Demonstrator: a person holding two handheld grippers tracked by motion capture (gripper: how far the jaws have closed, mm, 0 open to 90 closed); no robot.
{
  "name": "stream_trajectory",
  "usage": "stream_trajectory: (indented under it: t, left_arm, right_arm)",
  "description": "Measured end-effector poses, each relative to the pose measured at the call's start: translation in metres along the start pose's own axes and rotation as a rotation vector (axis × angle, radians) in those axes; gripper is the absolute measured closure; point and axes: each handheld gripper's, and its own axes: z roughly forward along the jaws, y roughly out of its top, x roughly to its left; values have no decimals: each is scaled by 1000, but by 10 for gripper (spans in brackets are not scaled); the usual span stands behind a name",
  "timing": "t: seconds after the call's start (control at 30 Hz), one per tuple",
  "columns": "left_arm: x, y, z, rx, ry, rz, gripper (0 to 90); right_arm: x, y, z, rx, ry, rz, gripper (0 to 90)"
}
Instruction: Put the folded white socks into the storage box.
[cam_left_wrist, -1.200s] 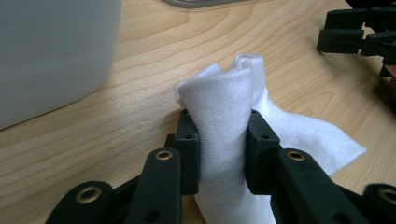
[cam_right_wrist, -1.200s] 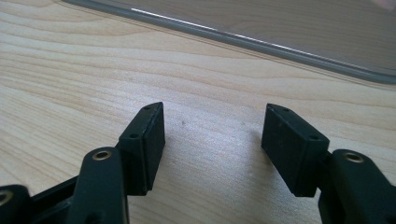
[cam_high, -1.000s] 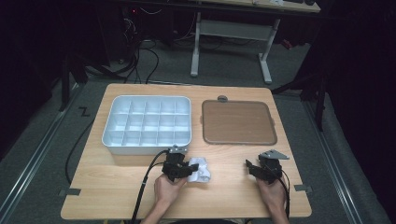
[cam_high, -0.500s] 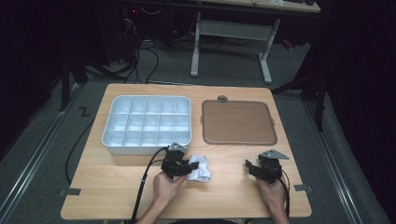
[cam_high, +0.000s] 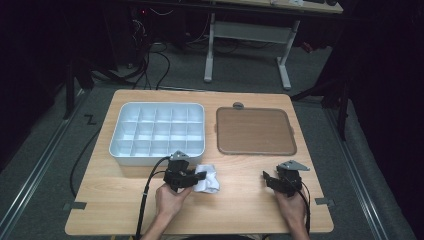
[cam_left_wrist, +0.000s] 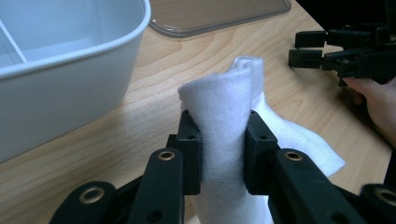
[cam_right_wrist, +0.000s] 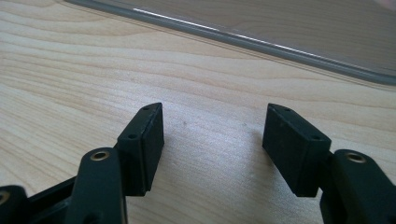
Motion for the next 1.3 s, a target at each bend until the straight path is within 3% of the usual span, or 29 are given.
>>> stream_trajectory:
  t: [0.47,1.07,1.3]
  left_arm:
    - [6,14,-22,-8,-21,-28,728]
    - [10,34,-47,-12,-34,-20,728]
    - [5,43,-56,-35,-43,-8,728]
  right_arm:
    - [0,0,0,0,6,-7,407]
    - [0,0,0,0,7,-8,407]
    - [0,0,0,0,6,-8,407]
